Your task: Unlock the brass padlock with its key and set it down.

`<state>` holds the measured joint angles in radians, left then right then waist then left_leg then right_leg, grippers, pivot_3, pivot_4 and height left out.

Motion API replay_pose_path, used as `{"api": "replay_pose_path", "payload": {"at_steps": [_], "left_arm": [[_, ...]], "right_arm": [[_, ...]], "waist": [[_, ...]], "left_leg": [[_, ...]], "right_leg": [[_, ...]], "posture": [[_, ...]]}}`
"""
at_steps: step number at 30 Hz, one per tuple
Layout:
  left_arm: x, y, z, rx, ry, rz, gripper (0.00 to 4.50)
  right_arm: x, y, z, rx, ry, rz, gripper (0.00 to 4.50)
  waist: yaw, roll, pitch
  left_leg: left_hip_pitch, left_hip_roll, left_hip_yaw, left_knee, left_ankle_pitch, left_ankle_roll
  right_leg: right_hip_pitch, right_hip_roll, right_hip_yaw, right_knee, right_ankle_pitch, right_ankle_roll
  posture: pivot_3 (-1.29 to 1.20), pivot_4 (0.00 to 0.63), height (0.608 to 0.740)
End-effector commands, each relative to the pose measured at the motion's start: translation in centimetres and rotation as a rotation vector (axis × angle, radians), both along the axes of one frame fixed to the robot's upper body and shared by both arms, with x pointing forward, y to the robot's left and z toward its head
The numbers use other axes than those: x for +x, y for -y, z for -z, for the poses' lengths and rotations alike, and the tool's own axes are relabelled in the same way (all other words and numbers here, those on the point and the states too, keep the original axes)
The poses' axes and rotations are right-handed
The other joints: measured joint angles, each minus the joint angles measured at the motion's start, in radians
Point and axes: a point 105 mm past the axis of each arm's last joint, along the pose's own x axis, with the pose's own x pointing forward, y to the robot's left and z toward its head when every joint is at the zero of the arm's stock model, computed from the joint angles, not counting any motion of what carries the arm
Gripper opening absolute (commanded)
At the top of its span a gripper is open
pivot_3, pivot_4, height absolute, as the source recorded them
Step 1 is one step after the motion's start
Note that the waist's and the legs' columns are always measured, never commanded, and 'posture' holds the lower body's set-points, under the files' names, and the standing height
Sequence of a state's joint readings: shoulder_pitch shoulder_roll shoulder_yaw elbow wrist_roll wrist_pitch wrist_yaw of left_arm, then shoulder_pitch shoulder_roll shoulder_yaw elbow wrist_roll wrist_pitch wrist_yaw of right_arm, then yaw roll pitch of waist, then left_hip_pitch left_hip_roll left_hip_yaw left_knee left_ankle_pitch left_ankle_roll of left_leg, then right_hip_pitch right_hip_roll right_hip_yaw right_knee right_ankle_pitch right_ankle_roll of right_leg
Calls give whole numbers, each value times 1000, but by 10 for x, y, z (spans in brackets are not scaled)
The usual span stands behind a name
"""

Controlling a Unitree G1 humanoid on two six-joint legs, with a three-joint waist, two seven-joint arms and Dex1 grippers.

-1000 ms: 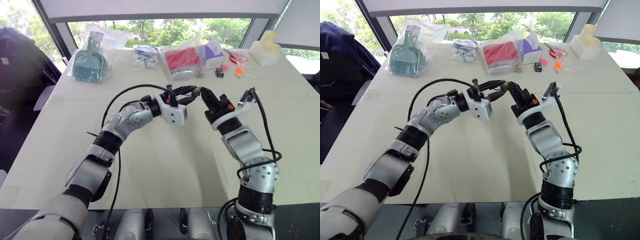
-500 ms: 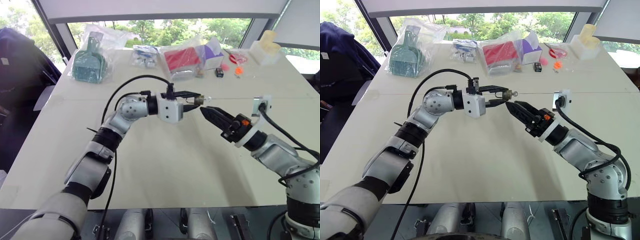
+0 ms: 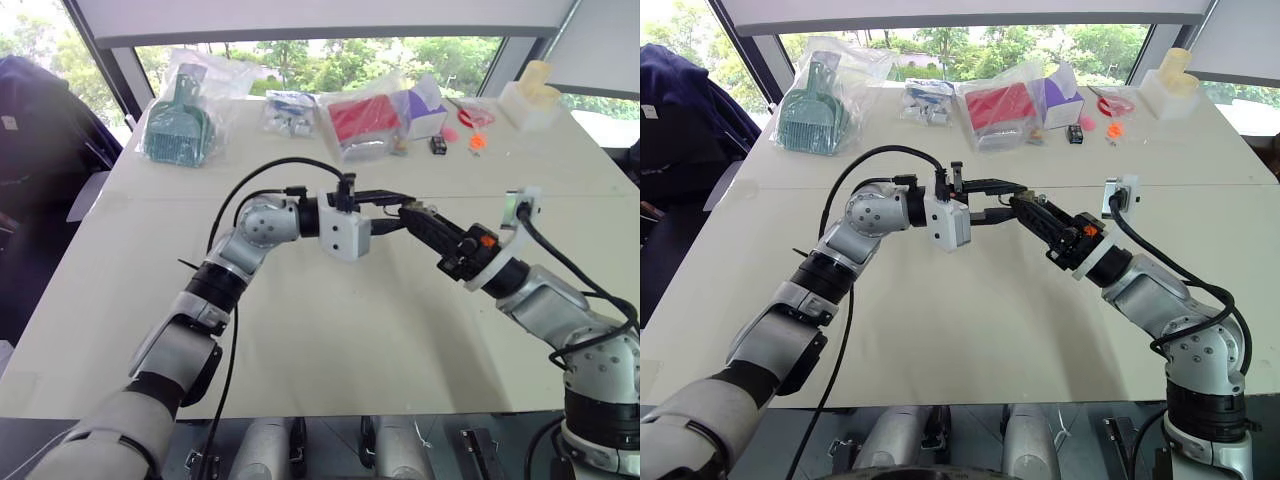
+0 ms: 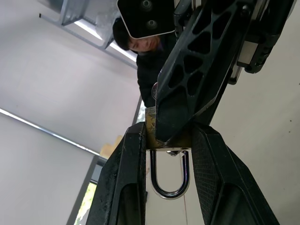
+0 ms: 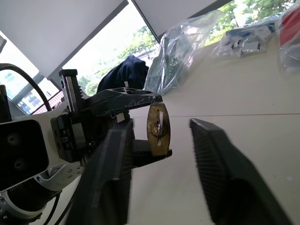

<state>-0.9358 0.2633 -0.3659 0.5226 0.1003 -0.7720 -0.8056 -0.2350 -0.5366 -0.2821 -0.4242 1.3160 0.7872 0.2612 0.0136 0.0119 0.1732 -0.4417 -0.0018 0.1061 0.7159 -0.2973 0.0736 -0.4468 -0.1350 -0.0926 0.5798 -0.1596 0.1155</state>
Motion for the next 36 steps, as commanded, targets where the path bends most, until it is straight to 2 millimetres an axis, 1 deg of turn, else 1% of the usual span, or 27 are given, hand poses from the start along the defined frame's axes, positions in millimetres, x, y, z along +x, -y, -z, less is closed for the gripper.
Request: {"api": "replay_pose_path", "payload": {"at_steps": [1,5,9,11,14,15,16,18,21,24,29,36], "left_arm": [[-7,1,-13,-46,36,26,780],[-6,2,-13,-45,36,22,780],[-6,1,-7,-16,-14,27,780],[-5,-2,-3,-1,-59,32,1832],[0,-8,0,2,-133,17,2828],[3,-10,-1,-7,-165,4,3052],[7,-11,-3,-22,-213,-10,3427],[12,-15,-7,-61,-301,-32,3990],[22,-22,-17,-131,-395,-70,3990],[26,-24,-20,-150,-417,-92,3990],[26,-24,-17,-137,-414,-95,3990],[22,-21,-13,-116,-416,-73,3990]], "right_arm": [[0,2,-5,17,24,9,23],[0,0,-3,13,18,-1,23],[1,-1,0,4,16,7,23],[2,0,1,5,16,16,0],[2,1,2,2,15,22,0],[2,1,2,2,15,23,0],[2,1,2,1,15,25,0],[2,1,3,1,14,26,0],[1,0,4,1,10,22,0],[0,-2,4,1,9,11,0],[-1,-3,1,6,16,5,0],[0,-2,0,10,19,8,0]], "waist": [[0,0,0],[0,0,0],[0,0,0],[-1,0,0],[0,0,0],[0,0,0],[0,0,0],[-1,0,0],[-1,0,0],[-1,0,0],[0,0,0],[0,0,0]], "left_leg": [[0,0,0,0,0,0],[0,0,0,0,0,0],[0,0,0,0,0,0],[0,0,0,0,0,0],[0,0,0,0,0,0],[0,0,0,0,0,0],[0,0,0,0,0,0],[0,0,0,0,0,0],[0,0,0,0,0,0],[0,0,-1,0,0,0],[1,0,-1,0,0,0],[1,0,-1,0,0,0]], "right_leg": [[0,0,0,0,0,0],[0,0,0,0,0,0],[0,0,0,0,0,0],[0,0,0,0,0,0],[0,0,0,0,0,0],[0,0,0,0,0,0],[0,0,0,0,0,0],[0,0,0,0,0,0],[1,1,0,0,0,0],[1,1,0,0,0,0],[2,1,0,0,0,0],[2,1,0,0,0,0]], "posture": [[0,150,735],[0,150,735],[0,150,735],[0,150,735],[0,150,735],[0,150,735],[0,150,735],[0,150,735],[0,150,735],[0,150,735],[0,150,735],[0,150,735]]}}
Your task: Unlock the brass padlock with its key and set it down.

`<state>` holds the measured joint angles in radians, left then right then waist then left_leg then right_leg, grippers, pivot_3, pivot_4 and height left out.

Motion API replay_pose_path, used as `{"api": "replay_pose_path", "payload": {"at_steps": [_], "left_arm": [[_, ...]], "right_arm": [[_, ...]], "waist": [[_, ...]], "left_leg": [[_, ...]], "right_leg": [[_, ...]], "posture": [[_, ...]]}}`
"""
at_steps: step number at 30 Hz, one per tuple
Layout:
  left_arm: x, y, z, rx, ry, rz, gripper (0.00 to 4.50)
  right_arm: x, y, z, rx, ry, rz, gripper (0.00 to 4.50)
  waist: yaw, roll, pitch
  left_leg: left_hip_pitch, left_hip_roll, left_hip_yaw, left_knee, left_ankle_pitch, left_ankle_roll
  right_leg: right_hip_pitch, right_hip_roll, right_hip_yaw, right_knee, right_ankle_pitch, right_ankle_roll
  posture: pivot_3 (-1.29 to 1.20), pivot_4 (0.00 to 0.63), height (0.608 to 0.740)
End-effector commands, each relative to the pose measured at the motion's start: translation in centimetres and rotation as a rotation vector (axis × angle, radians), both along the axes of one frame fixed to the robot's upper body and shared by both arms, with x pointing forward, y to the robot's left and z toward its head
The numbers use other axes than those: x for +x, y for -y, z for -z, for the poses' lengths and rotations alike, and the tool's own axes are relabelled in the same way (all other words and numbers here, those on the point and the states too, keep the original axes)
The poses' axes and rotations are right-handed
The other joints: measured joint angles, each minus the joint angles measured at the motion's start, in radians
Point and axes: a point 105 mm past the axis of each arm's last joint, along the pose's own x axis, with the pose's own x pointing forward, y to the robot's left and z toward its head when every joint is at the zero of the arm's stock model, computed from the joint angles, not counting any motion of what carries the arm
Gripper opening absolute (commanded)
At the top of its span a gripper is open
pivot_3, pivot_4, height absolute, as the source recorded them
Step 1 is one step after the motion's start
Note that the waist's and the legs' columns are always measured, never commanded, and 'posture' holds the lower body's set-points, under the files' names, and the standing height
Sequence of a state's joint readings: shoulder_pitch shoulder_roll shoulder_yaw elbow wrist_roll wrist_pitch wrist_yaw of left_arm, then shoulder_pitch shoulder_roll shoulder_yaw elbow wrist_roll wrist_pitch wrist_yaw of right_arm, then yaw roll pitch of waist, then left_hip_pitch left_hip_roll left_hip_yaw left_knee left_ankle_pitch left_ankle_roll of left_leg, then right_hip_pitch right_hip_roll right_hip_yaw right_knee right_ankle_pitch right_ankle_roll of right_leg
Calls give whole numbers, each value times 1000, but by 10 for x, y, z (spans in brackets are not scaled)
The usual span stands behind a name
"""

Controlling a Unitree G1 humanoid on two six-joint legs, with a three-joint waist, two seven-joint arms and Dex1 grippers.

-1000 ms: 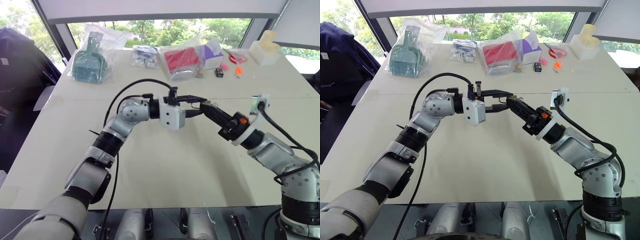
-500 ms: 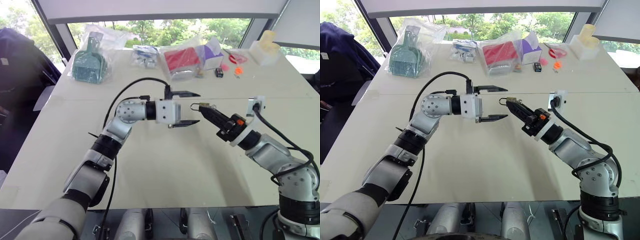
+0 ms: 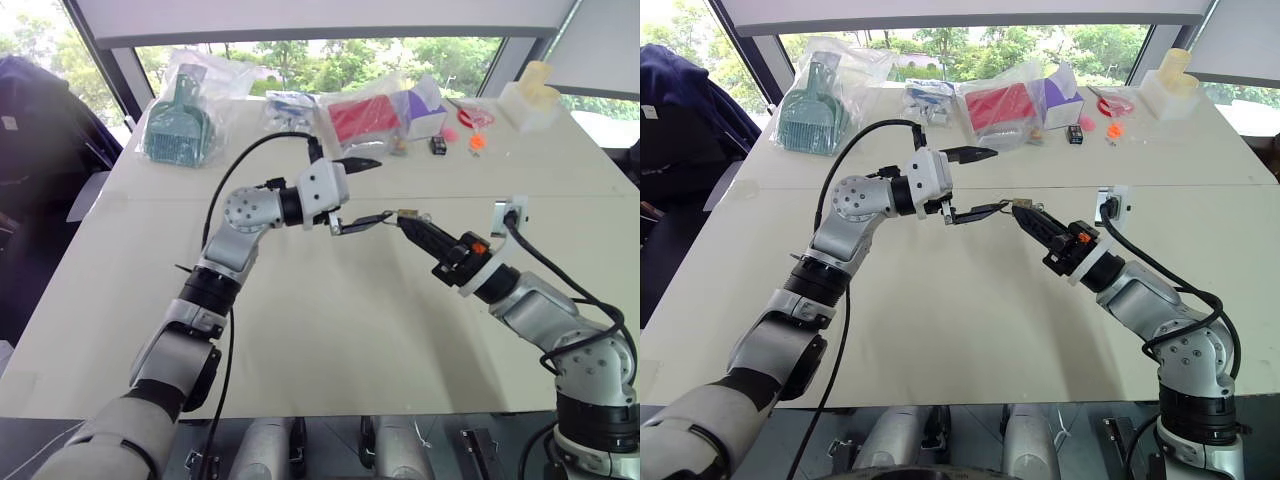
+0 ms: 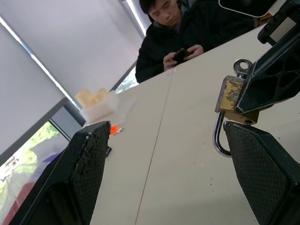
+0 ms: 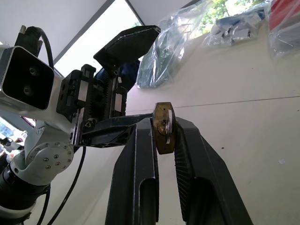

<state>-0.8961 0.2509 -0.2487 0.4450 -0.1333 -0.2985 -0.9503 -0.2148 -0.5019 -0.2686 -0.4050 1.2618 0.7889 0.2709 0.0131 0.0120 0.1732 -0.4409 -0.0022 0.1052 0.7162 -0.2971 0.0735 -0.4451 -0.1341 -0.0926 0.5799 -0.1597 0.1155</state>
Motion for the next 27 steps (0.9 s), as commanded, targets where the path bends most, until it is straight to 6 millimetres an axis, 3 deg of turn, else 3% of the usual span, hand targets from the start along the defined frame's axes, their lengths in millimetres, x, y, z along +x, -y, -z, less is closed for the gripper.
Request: {"api": "replay_pose_path", "payload": {"at_steps": [1,13,27], "left_arm": [[-7,1,-11,-16,53,24,3990],[-2,0,2,32,65,11,3990],[10,10,-10,-6,110,-21,3990]], "right_arm": [[-4,-2,-14,14,59,-13,0],[-10,-10,-19,35,69,-62,0],[-23,-21,-16,40,50,-127,0]], "waist": [[0,0,0],[0,0,0],[0,0,0]], "left_leg": [[0,0,0,0,0,0],[0,0,0,0,0,0],[0,0,0,0,0,0]], "right_leg": [[0,0,0,0,0,0],[0,0,0,0,0,0],[0,0,0,0,0,0]], "posture": [[0,150,735],[0,150,735],[0,150,735]]}}
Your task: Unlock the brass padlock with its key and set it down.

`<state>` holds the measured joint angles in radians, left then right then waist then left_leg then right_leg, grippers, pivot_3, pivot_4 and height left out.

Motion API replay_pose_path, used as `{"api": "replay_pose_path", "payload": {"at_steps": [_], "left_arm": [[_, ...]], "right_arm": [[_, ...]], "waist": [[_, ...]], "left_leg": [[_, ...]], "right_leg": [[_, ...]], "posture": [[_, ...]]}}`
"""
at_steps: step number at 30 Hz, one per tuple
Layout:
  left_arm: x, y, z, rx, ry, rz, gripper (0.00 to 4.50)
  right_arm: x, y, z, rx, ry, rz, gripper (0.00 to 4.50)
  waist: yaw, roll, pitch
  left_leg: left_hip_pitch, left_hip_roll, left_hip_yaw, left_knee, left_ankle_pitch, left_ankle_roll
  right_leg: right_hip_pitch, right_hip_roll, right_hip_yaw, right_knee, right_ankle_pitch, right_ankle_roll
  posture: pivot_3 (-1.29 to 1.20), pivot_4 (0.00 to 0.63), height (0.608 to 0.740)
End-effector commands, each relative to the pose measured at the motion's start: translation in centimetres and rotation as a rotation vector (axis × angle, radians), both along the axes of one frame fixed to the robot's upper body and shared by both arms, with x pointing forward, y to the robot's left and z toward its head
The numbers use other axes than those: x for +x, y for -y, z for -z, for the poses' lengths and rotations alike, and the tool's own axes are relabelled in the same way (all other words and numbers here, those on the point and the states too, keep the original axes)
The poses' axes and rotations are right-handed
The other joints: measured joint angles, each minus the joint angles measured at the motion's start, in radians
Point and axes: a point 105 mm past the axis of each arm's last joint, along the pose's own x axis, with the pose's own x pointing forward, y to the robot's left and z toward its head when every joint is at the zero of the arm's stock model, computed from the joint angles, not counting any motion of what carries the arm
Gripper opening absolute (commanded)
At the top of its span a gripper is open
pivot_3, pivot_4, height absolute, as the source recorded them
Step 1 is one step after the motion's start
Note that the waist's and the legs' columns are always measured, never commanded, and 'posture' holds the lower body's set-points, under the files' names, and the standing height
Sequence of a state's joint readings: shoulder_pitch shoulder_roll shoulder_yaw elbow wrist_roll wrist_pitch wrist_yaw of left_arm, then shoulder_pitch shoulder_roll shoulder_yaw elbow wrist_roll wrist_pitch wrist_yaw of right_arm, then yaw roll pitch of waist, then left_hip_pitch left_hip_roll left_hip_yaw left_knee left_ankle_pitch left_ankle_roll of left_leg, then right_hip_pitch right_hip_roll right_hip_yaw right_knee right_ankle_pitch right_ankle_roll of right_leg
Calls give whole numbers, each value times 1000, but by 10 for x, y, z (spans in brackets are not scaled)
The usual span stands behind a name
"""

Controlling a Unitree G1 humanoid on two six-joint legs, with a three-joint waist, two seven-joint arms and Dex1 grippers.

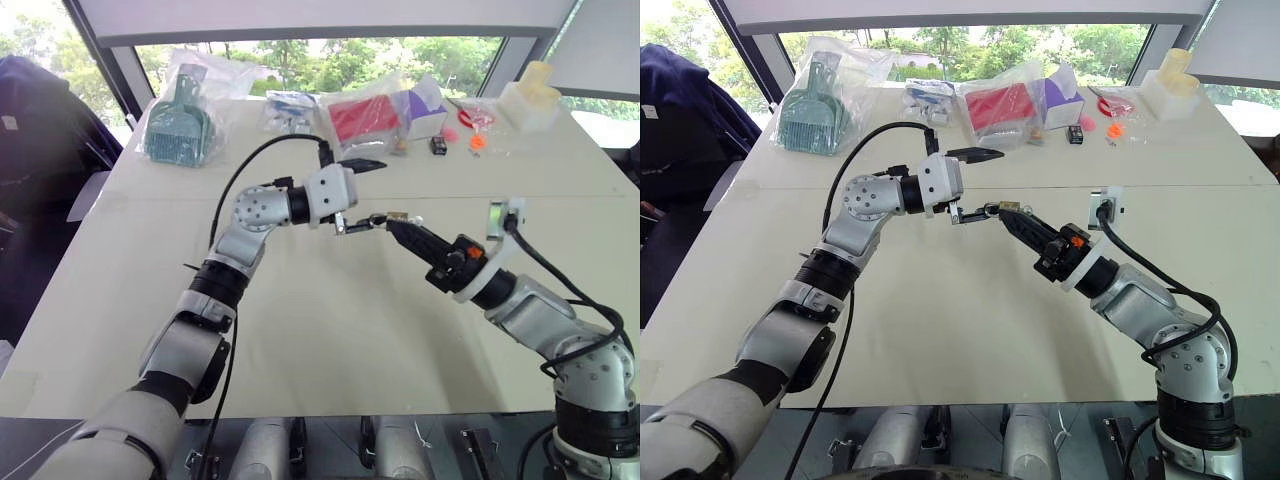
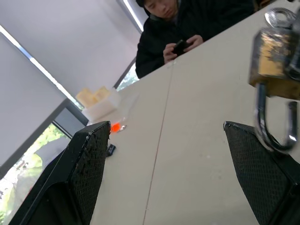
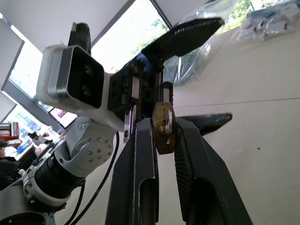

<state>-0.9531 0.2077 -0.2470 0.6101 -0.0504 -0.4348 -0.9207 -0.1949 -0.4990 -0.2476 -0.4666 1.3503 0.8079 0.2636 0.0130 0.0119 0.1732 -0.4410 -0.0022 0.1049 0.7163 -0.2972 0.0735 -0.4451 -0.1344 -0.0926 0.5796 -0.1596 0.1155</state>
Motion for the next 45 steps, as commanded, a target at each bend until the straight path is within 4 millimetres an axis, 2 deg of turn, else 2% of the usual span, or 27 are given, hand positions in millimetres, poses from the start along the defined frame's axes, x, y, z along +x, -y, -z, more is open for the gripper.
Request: {"api": "replay_pose_path", "payload": {"at_steps": [1,5,8,11,15,19,23,26,35,45], "left_arm": [[-1,1,-17,-32,57,2,3990],[3,0,-9,-3,42,-18,3990],[14,-10,-2,16,28,-89,3990],[21,-22,-14,-60,-16,-135,3990],[8,-31,-23,-109,-101,-77,3990],[-15,-36,-19,-95,-179,-23,3990],[-27,-39,-19,-82,-222,-7,3990],[-33,-38,-19,-76,-242,5,3990],[-33,-29,-16,-62,-248,28,3990],[-19,-16,-16,-54,-208,34,3990]], "right_arm": [[-8,-5,-10,6,46,-27,0],[-8,-6,-10,9,44,-27,0],[-7,-6,-10,9,46,-23,0],[-5,-3,-9,2,44,-3,0],[-2,3,-8,-5,40,25,0],[2,9,-8,-7,43,48,0],[5,11,-9,-10,45,55,0],[7,9,-10,-11,51,46,0],[4,4,-13,-6,59,19,0],[-6,-6,-13,6,60,-31,0]], "waist": [[0,0,0],[1,0,0],[0,0,0],[0,0,0],[-1,0,0],[-1,0,0],[0,0,0],[1,0,0],[0,0,0],[0,0,0]], "left_leg": [[0,0,0,0,0,0],[0,0,0,0,0,0],[0,0,0,0,0,0],[0,0,0,0,0,0],[0,0,0,0,0,0],[0,0,0,0,1,-1],[0,0,0,0,1,-1],[0,0,-1,0,1,-1],[1,0,-1,0,1,-2],[1,0,-1,0,1,-1]], "right_leg": [[0,0,0,0,0,0],[0,0,0,0,0,0],[0,0,0,0,0,0],[0,0,0,0,0,0],[0,0,0,0,0,0],[0,0,0,0,0,0],[0,0,0,0,0,0],[1,0,0,0,0,0],[1,1,0,0,0,0],[1,1,0,0,0,0]], "posture": [[0,150,735],[0,150,735],[0,150,735],[0,150,735],[0,150,735],[0,150,735],[0,150,735],[0,150,735],[0,150,735],[0,150,735]]}}
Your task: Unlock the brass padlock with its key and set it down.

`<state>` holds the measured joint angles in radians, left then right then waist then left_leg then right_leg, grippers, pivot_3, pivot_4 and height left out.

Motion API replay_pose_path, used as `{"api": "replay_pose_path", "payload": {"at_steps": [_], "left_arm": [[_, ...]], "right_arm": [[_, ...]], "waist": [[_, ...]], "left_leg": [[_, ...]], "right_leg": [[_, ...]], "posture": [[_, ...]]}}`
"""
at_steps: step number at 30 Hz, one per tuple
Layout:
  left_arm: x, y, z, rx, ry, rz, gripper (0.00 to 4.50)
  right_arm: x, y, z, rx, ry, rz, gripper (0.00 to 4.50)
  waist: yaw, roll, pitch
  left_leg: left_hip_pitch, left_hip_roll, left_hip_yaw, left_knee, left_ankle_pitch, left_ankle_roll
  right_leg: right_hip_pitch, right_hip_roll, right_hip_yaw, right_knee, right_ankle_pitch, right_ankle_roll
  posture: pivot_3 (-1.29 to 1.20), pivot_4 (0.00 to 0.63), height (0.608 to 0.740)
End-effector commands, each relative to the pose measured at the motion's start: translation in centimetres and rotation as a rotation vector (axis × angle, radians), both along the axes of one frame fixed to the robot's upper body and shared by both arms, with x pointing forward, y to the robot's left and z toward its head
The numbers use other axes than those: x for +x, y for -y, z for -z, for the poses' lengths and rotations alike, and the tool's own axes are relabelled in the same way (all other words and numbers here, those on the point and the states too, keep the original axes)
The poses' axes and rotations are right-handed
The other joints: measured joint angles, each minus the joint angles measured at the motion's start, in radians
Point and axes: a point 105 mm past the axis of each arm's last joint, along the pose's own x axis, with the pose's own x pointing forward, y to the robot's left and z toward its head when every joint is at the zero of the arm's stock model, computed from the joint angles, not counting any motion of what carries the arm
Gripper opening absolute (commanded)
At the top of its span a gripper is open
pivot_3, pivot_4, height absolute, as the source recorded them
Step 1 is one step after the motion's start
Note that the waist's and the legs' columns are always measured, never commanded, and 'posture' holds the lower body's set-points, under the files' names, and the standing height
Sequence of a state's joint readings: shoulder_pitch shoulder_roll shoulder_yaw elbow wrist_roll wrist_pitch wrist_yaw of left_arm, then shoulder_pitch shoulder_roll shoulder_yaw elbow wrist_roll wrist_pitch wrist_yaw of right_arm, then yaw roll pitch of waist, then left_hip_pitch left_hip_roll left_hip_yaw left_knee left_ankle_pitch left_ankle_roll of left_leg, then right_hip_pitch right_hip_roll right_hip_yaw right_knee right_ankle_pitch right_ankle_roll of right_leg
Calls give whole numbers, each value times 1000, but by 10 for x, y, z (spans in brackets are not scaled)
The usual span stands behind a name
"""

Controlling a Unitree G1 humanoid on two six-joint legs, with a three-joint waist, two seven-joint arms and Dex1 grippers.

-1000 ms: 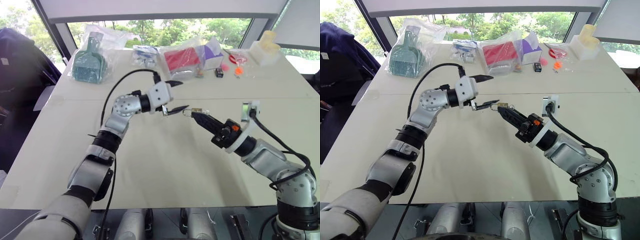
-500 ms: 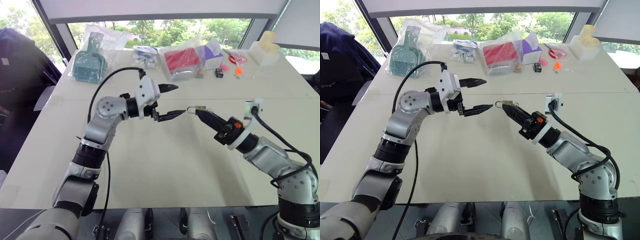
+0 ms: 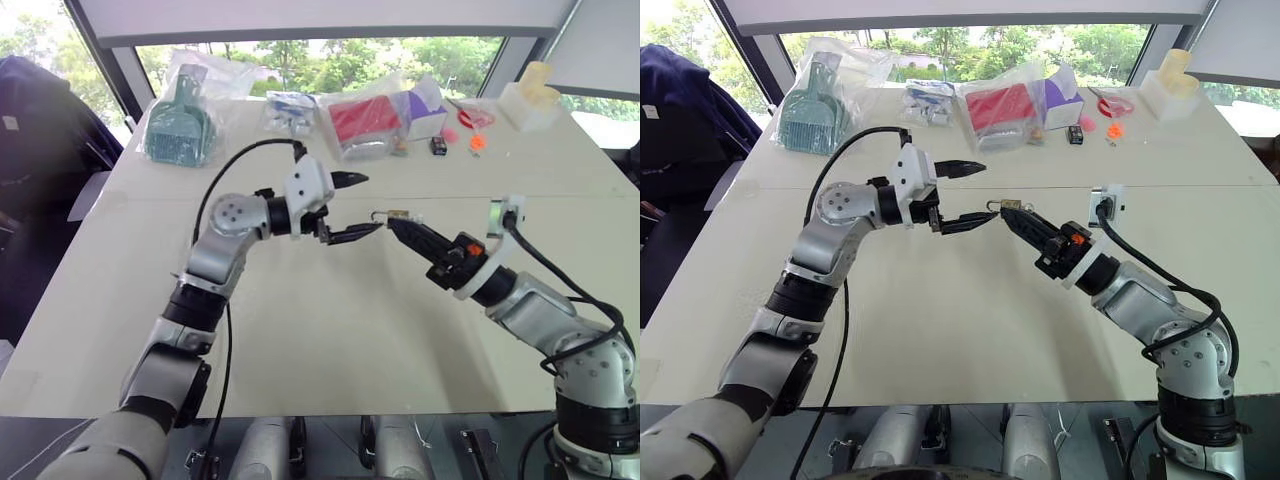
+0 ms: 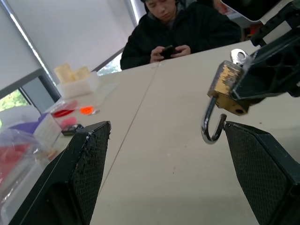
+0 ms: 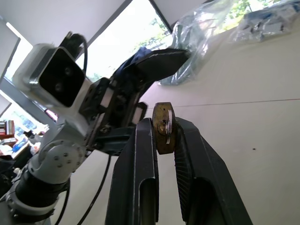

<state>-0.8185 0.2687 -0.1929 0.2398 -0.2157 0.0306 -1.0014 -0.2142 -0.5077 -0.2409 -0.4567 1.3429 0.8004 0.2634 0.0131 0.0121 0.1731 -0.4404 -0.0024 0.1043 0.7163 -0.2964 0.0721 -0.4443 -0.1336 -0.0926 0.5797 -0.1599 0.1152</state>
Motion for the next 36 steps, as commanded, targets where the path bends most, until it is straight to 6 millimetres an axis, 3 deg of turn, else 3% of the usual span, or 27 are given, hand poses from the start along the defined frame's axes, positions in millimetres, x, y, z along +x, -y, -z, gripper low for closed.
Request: {"api": "replay_pose_path", "payload": {"at_steps": [1,15,22,24,27,36], "left_arm": [[1,4,-12,-2,68,12,3990],[9,7,-15,-18,108,-20,3990],[17,-5,-1,9,58,-84,3990],[24,-15,4,17,23,-130,3990],[25,-32,17,26,-98,-162,3990],[-27,-66,53,63,-462,-99,3990]], "right_arm": [[-10,-7,-10,15,46,-37,0],[-11,-9,-7,20,35,-44,0],[-7,-7,-2,27,11,-21,0],[-2,-4,5,29,-22,-1,0],[12,1,35,-43,-139,63,0],[51,2,83,-5,-404,104,0]], "waist": [[0,0,0],[0,0,0],[0,0,0],[-1,0,0],[-2,0,0],[-8,0,0]], "left_leg": [[0,0,0,0,0,0],[0,0,0,0,0,0],[0,0,0,0,0,0],[0,0,0,0,0,0],[0,0,0,0,0,0],[0,0,0,0,4,-7]], "right_leg": [[0,0,0,0,0,0],[0,0,0,0,0,0],[0,0,0,0,0,0],[0,0,0,0,0,0],[0,0,0,0,0,0],[-1,0,0,2,0,0]], "posture": [[0,150,735],[0,150,735],[0,150,735],[0,150,735],[0,150,735],[0,150,735]]}}
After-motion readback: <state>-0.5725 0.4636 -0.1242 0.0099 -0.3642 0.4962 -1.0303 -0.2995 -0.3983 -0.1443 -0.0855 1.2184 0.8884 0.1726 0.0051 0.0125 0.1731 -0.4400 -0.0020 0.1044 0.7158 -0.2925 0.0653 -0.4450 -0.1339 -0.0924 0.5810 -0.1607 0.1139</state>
